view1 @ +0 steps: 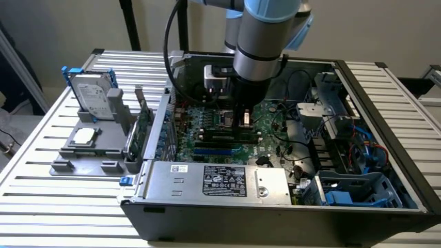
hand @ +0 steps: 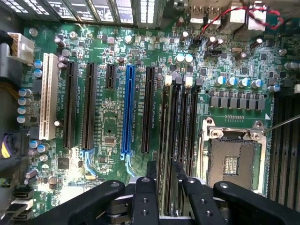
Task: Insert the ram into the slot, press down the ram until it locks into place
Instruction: 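Insert the ram into the slot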
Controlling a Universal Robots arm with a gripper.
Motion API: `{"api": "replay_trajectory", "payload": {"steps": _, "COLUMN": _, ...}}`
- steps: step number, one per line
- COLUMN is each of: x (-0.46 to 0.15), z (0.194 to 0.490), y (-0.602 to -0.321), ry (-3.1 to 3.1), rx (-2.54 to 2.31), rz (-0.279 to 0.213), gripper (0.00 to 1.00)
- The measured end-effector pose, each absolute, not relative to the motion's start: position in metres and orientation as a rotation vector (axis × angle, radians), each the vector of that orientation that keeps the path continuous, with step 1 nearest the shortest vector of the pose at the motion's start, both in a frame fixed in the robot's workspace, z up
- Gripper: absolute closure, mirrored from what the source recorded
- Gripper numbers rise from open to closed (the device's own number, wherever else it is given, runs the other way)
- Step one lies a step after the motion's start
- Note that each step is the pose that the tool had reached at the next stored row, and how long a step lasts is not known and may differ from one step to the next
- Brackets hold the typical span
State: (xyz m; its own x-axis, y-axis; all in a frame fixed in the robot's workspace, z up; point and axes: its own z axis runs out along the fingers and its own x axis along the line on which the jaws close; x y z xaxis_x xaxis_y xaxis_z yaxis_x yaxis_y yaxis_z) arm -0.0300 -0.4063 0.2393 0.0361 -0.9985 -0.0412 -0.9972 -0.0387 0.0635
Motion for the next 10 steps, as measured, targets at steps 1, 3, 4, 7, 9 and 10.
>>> {"api": "replay_trajectory", "payload": {"steps": 1, "x": -0.0309, "z": 0.2408, "y": -0.4063, "ry": -2.166, "rx": 2.249, "rz": -0.116, "gripper": 0.72}}
{"api": "replay_trajectory", "payload": {"steps": 3, "x": -0.0322, "z": 0.2416, "y": -0.4062, "ry": -2.167, "rx": 2.249, "rz": -0.117, "gripper": 0.72}}
{"api": "replay_trajectory", "payload": {"steps": 4, "x": -0.0326, "z": 0.2417, "y": -0.4062, "ry": -2.167, "rx": 2.25, "rz": -0.117, "gripper": 0.72}}
{"api": "replay_trajectory", "payload": {"steps": 7, "x": -0.0331, "z": 0.2427, "y": -0.4063, "ry": -2.167, "rx": 2.25, "rz": -0.117, "gripper": 0.74}}
{"api": "replay_trajectory", "payload": {"steps": 9, "x": -0.0332, "z": 0.2427, "y": -0.4062, "ry": -2.167, "rx": 2.25, "rz": -0.118, "gripper": 0.81}}
{"api": "replay_trajectory", "payload": {"steps": 10, "x": -0.0332, "z": 0.2427, "y": -0.4062, "ry": -2.167, "rx": 2.25, "rz": -0.118, "gripper": 0.87}}
